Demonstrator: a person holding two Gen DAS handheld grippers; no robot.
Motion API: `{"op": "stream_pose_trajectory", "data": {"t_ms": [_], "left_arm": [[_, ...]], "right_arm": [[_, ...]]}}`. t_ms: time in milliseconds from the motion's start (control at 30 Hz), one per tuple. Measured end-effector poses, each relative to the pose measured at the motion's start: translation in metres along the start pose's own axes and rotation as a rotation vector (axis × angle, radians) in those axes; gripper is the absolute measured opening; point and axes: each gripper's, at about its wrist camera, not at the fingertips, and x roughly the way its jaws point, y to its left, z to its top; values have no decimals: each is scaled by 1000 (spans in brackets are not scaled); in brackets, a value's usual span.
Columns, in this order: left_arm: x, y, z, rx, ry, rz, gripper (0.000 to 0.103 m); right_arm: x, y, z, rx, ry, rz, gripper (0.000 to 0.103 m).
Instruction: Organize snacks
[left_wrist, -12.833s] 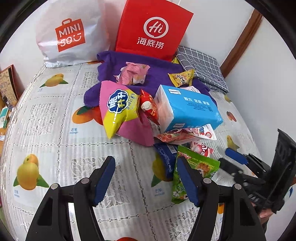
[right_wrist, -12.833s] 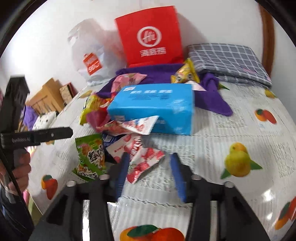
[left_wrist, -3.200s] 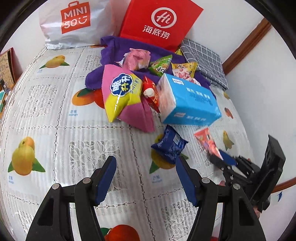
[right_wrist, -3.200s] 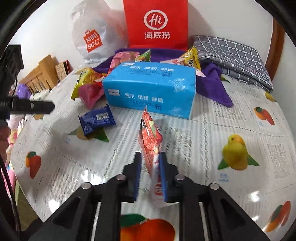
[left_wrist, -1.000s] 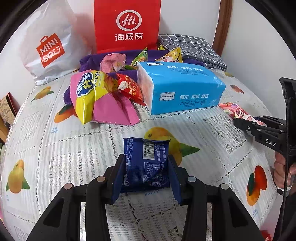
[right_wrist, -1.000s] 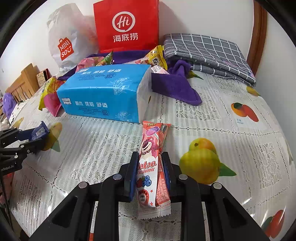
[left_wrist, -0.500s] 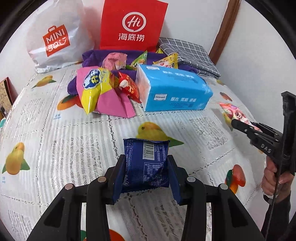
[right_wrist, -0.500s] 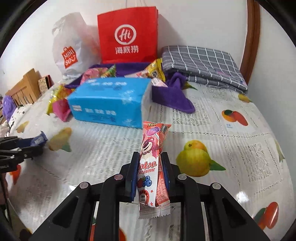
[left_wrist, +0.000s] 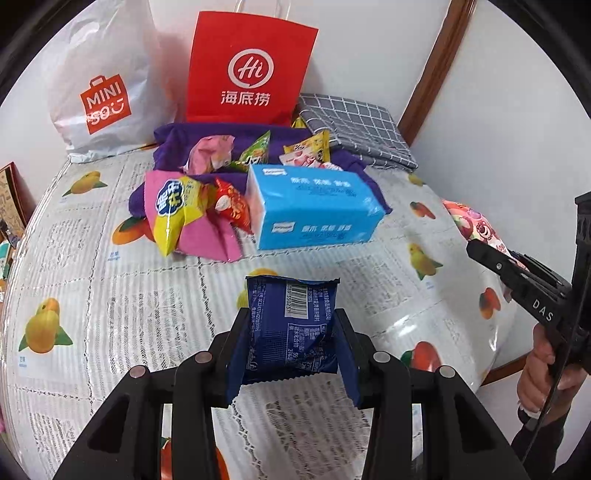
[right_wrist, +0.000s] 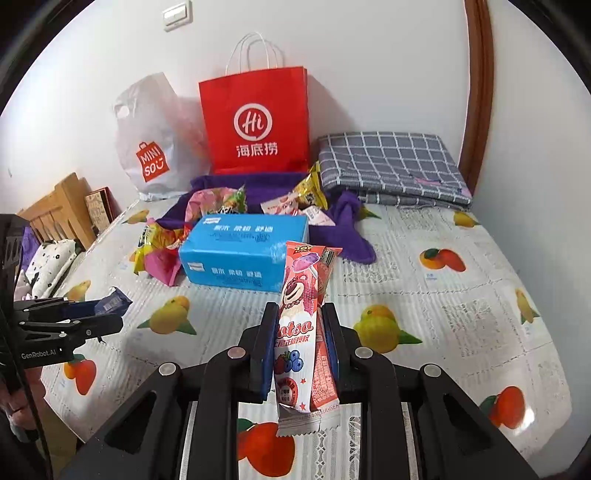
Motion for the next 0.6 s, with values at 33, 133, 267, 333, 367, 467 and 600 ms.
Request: {"op": "stream_pose_trajectory", "data": {"t_ms": [33,133,267,333,367,467,600], "left_arm": [[-1,-1,1,-1,1,-2,41],[-7,-5,6,2,-1,-20,41],[-17,-13,14,18,-22,-17,41],[-22,-16,18,26,-31,-16,41],[-24,-18,21,30,-36,-15,41],[-28,-20,27,33,-46,-28,41],[-33,-23,34,38,-55,-44,41]], "right_arm": [[-4,1,1,-2,-3,1,23],[-13,5,5,-10,-13,-1,23],[-26,9,12,-18,-33,-2,23],[-31,11,15,-21,-41,4,23],[-32,13,16,-23,-43,4,23],[-35,16,21,-27,-41,-3,23],[-37,16,27,-26,-44,-4,23]]}}
